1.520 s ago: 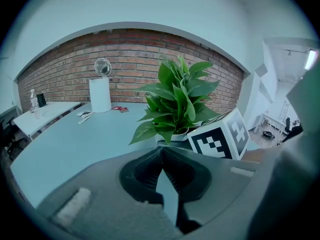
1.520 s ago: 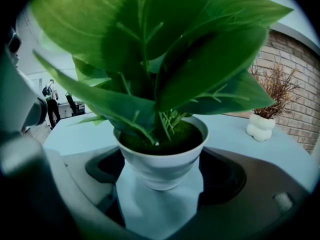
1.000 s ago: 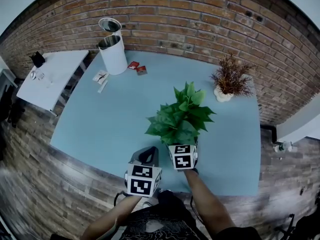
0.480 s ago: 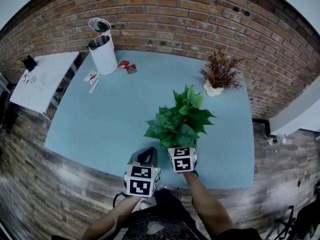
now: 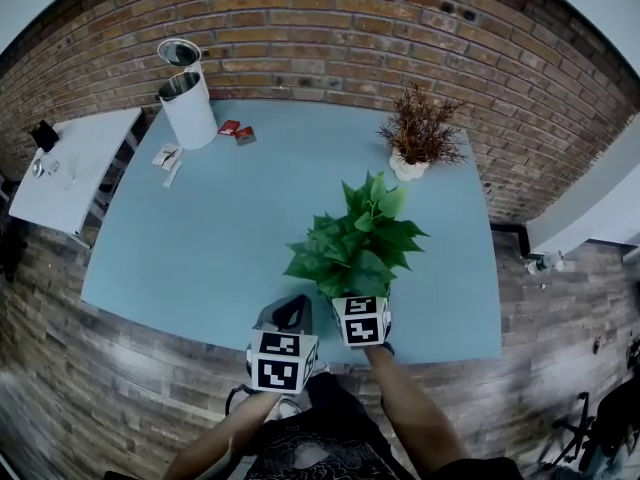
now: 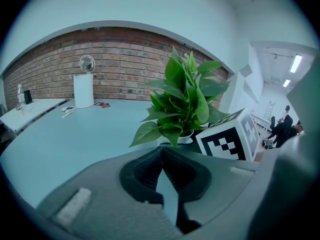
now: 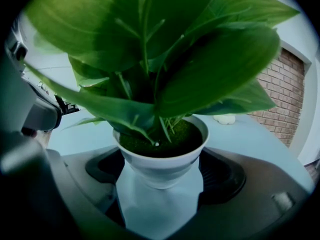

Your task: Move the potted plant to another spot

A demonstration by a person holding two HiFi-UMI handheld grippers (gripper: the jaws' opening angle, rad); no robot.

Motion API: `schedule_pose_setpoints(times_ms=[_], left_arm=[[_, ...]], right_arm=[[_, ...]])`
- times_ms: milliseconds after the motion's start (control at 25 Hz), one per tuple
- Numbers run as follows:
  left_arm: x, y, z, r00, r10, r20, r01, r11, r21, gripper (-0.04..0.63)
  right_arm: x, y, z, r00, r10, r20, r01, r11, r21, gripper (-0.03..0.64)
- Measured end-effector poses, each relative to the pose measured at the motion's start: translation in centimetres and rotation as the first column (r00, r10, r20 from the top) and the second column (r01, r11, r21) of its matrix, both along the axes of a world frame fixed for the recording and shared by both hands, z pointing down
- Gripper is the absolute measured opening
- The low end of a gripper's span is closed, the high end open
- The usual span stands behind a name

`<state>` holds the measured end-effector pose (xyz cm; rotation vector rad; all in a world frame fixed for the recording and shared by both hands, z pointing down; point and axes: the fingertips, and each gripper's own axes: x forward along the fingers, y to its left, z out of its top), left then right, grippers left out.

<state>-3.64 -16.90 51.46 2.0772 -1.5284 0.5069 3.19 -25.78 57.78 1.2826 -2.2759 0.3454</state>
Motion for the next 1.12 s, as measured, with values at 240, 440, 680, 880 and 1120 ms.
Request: schedule_pose_setpoints(times_ms=[240, 440, 680, 880, 1120], left_arm=[[1.1, 0.9, 0.1, 0.999, 0.034, -0.004, -0.034, 0.999, 0.001, -0.002], [2.1, 1.7, 0.1, 0.998, 0.058, -0.007, -0.058, 0.998, 0.006, -0.002], [2.7, 2.7, 0.5, 0.996, 0.085, -0.009, -0.085, 0.996, 0.0, -0.002], [3.4, 3.4, 0.4, 0.994, 0.107, -0.012, -0.107, 0.994, 0.004, -0.002], [3.8, 4.0, 0.4, 0.992, 0.126, -0.016, -0.126, 0.992, 0.005, -0.002]], right_arm=[[1.2, 1.2, -0.1, 0.999, 0.033, 0.001, -0.033, 0.999, 0.001, 0.463], [2.6, 2.3, -0.1, 0.998, 0.06, -0.006, -0.06, 0.998, 0.003, 0.463], [3.4, 3.5, -0.1, 0.997, 0.082, -0.004, -0.082, 0.997, 0.003, 0.463], [4.5, 4.2, 0.1, 0.994, 0.106, -0.014, -0.106, 0.994, 0.009, 0.463], [4.9, 5.3, -0.2, 0.993, 0.116, -0.014, -0.116, 0.993, 0.004, 0.463]])
